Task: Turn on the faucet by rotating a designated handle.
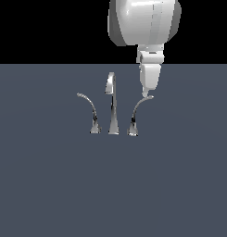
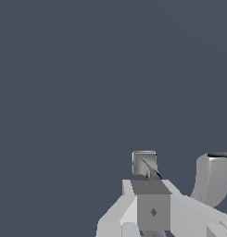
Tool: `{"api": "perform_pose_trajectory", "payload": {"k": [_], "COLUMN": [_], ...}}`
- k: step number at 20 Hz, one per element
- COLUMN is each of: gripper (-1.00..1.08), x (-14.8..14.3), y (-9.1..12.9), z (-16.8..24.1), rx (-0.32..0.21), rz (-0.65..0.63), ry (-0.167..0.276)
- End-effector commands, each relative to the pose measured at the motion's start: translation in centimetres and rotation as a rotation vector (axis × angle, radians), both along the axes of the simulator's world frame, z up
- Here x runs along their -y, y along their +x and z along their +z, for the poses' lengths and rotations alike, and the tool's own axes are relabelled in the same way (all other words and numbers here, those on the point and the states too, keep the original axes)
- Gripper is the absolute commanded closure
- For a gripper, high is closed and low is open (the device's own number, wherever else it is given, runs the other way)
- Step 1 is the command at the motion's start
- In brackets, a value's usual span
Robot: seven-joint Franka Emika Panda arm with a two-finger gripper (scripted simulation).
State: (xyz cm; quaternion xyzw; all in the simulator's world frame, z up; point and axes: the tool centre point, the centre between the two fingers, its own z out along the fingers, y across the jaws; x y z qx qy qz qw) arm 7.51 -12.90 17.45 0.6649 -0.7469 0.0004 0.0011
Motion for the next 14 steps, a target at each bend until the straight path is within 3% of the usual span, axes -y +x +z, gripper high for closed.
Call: {"api": "perform_pose_trajectory", "payload": {"k": [1,8,14], "gripper": [1.08,1.08,1.08], "x": [0.5,0.6,1.0], "y": [0.2,0.2,-1.5], "z": [-0.3,-0.4,-0.4], "rx": [0.001,0.001,0.001], "rz": [-0.021,-0.027,-0.027], "ry": [0.001,0.002,0.002]}}
